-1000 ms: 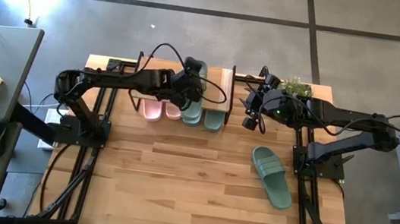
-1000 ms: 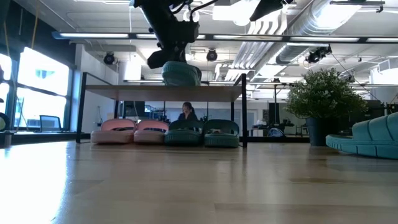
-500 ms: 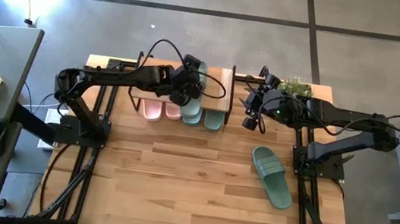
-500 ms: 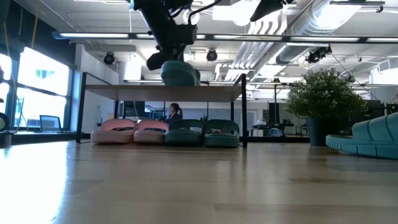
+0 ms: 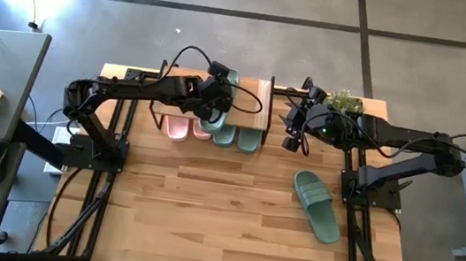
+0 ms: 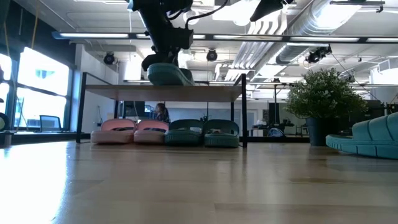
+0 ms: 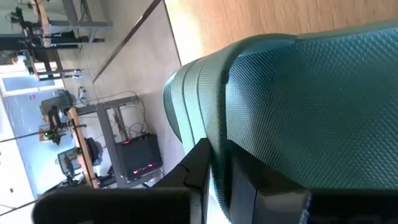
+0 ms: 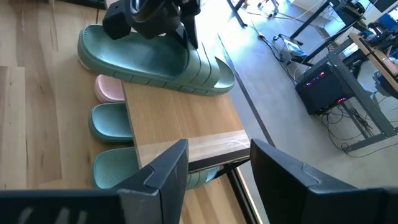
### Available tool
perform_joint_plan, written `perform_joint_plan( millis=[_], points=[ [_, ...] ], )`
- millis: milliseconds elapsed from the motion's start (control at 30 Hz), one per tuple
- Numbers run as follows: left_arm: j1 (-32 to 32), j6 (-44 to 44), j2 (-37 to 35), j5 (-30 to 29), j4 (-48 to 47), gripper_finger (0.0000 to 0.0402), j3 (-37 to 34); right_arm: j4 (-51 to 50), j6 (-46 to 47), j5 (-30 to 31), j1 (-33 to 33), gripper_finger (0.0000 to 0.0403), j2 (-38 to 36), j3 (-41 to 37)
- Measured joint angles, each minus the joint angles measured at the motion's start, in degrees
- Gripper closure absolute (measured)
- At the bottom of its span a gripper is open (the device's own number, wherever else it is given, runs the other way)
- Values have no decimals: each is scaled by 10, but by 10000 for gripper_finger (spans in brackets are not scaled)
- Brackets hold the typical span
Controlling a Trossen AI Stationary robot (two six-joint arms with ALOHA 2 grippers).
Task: Pick and place slides into the shelf
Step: Put the left green slipper on the top shelf
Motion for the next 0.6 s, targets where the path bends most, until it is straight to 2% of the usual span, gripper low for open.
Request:
perform_joint_plan(
  millis=[267,400,600],
  points=[
    [0,-45,0,3,2,380,0,0,5,-2,0,238,0,0],
    [0,-46,0,10,-2,356,0,0,5,-12,0,238,0,0],
    [0,-71,0,25,-5,298,0,0,5,-13,0,238,0,0]
  ],
)
